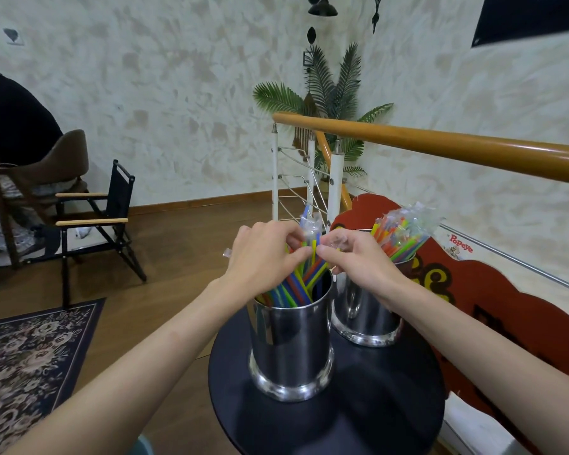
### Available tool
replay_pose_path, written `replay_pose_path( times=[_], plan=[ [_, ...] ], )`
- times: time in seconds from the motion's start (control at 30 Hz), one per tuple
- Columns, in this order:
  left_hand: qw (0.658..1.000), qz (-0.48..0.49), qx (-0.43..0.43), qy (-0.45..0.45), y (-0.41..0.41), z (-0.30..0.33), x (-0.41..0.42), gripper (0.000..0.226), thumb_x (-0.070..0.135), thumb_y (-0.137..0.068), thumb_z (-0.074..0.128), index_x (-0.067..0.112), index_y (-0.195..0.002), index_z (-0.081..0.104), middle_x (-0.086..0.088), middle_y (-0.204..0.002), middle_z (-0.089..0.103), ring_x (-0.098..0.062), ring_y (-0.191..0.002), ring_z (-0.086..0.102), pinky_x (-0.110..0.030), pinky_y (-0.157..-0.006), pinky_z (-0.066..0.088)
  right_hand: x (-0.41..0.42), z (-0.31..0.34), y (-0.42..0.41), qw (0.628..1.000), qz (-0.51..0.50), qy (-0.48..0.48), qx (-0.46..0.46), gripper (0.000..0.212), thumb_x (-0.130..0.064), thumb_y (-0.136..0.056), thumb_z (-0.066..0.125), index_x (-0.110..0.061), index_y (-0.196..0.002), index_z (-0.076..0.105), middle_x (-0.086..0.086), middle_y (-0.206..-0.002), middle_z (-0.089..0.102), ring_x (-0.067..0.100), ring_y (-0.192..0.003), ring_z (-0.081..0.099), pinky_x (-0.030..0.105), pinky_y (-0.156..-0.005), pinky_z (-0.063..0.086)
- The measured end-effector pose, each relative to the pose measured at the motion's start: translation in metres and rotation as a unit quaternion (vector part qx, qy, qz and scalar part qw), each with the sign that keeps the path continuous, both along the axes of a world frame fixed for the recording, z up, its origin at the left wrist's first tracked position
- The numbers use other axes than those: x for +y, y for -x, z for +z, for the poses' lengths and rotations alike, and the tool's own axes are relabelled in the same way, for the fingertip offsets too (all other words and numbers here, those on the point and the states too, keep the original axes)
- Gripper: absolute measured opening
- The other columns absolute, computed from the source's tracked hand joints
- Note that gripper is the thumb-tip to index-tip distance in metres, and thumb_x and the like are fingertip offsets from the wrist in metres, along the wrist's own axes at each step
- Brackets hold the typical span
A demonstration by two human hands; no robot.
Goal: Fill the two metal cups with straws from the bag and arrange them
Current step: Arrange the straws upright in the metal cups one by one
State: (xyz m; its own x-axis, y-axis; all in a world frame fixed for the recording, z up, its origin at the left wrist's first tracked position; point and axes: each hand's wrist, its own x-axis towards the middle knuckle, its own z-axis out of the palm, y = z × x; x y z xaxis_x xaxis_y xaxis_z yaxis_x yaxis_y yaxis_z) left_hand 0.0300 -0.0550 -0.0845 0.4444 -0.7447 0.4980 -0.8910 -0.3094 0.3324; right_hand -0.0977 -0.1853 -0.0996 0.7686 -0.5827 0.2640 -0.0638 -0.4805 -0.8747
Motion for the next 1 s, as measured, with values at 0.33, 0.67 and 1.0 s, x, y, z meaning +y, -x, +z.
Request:
replay_pose_path(
  times=[0.33, 0.67, 1.0],
  plan=[
    [0.997, -0.025, 0.078, 0.003, -0.004, 0.005, 0.001, 0.006, 0.042, -0.093, 0.068, 0.037, -0.091, 0.068, 0.016, -0.089, 0.07, -0.009, -0.094, 0.062, -0.044, -0.094, 0.047, 0.002, 0.004, 0.0, 1.0, 0.008, -0.017, -0.011, 0.007, -0.016, -0.093, 0.072, -0.01, -0.096, 0.072, 0.005, -0.082, 0.068, 0.004, -0.065, 0.066, 0.018, -0.063, 0.054],
    [0.995, -0.049, 0.083, -0.034, -0.005, 0.008, 0.006, 0.01, 0.031, -0.089, 0.067, 0.037, -0.097, 0.065, 0.019, -0.095, 0.067, -0.008, -0.096, 0.06, -0.042, -0.097, 0.043, 0.0, 0.004, 0.005, 0.998, 0.013, -0.045, -0.041, 0.029, -0.02, -0.083, 0.083, 0.005, -0.09, 0.071, -0.003, -0.066, 0.067, 0.02, -0.072, 0.073, 0.03, -0.072, 0.063],
    [0.998, -0.039, 0.023, -0.05, -0.003, 0.006, 0.009, 0.046, 0.068, -0.07, 0.076, 0.029, -0.088, 0.06, 0.014, -0.091, 0.066, -0.011, -0.084, 0.058, -0.037, -0.078, 0.042, 0.001, 0.014, 0.006, 0.994, 0.104, -0.019, 0.026, 0.021, -0.016, -0.081, 0.085, -0.013, -0.1, 0.075, 0.003, -0.103, 0.076, 0.012, -0.091, 0.074, 0.021, -0.085, 0.055]
  ],
)
